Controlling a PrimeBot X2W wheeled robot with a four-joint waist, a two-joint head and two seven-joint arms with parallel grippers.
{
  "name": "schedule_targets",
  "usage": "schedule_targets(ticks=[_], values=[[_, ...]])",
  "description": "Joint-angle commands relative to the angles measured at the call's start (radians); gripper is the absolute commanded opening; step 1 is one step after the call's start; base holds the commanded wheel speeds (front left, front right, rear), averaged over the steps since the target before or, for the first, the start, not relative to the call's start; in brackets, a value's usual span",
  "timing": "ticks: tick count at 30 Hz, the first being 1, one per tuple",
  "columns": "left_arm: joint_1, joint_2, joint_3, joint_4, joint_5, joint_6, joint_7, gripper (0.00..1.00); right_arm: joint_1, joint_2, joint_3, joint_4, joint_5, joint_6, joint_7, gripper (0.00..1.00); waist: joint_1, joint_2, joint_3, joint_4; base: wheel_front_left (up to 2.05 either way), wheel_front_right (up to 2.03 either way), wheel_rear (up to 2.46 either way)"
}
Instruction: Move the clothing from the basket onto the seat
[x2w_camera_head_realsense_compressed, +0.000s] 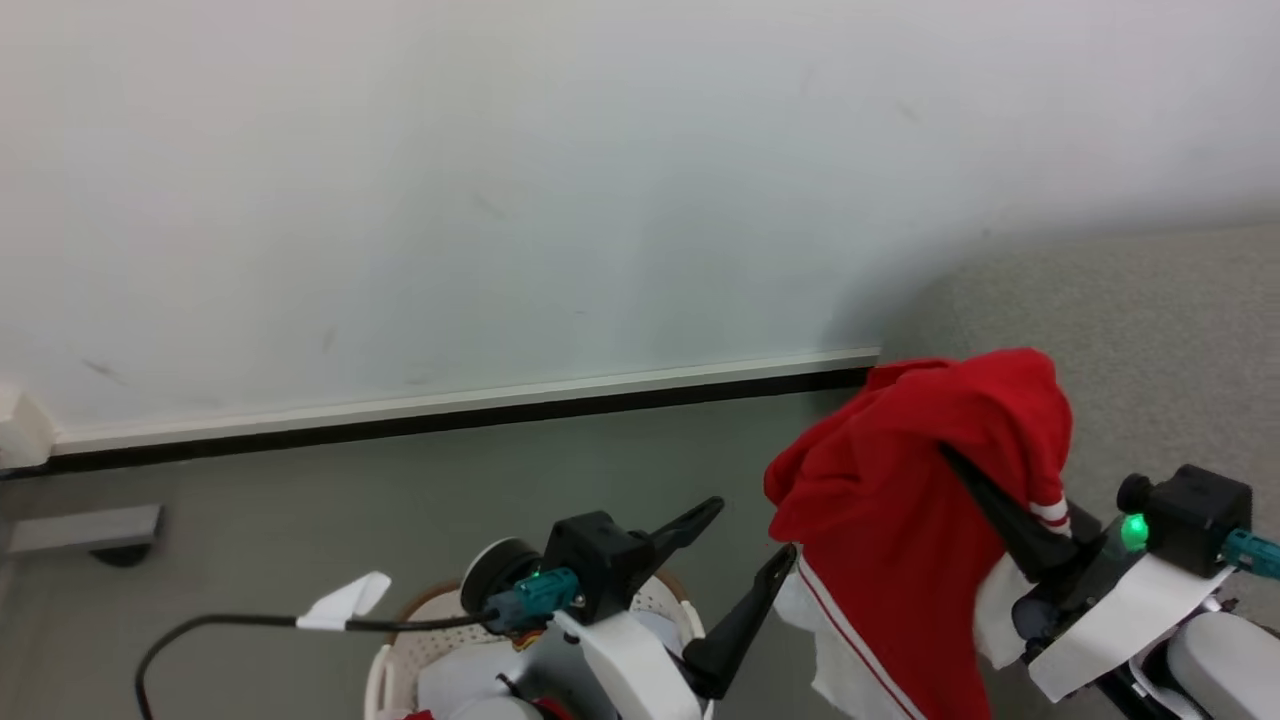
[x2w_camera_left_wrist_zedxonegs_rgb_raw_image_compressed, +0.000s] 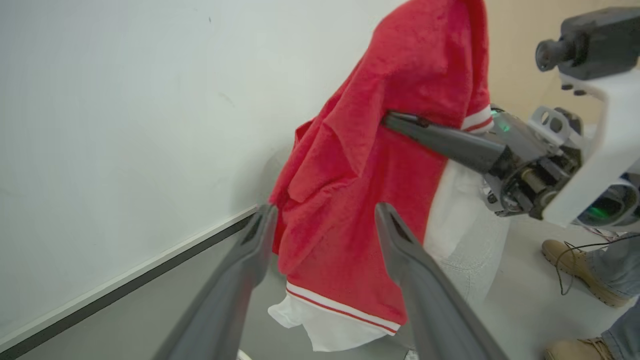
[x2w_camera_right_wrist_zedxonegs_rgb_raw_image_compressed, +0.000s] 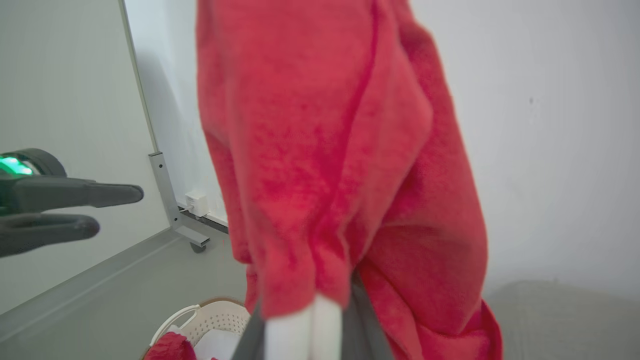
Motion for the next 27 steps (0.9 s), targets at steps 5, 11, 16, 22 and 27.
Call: schedule_targets(ticks=[5,11,16,22,27], values=[[-0.008,-0.037,-0.018,0.069,0.022,-0.006,-0.060,1.00,0.041,-0.041,-0.093,-0.037,-0.011,-0.002,-0.008,0.00,0.0000,-0.0001,0.052,-0.127,0.00,0.00,0.00],[-0.042,-0.067,-0.035,0.122,0.031,-0.009,-0.094,1.00,0.067,-0.043,-0.177,-0.058,-0.049,-0.002,-0.008,0.00,0.0000,-0.0001,0.105,-0.206,0.00,0.00,0.00],[-0.085,-0.072,-0.045,0.141,0.047,-0.017,-0.088,1.00,0.079,-0.012,-0.268,-0.056,-0.091,-0.002,-0.009,0.00,0.0000,-0.0001,0.166,-0.233,0.00,0.00,0.00],[-0.180,-0.074,-0.060,0.136,0.087,-0.029,-0.054,1.00,0.014,0.022,-0.406,-0.022,-0.136,-0.002,-0.009,0.00,0.0000,-0.0001,0.306,-0.212,0.00,0.00,0.00],[-0.290,-0.077,-0.065,0.121,0.123,-0.038,-0.015,1.00,-0.140,0.016,-0.532,0.069,-0.158,-0.002,-0.009,0.00,0.0000,-0.0001,0.475,-0.168,0.00,0.00,0.00]])
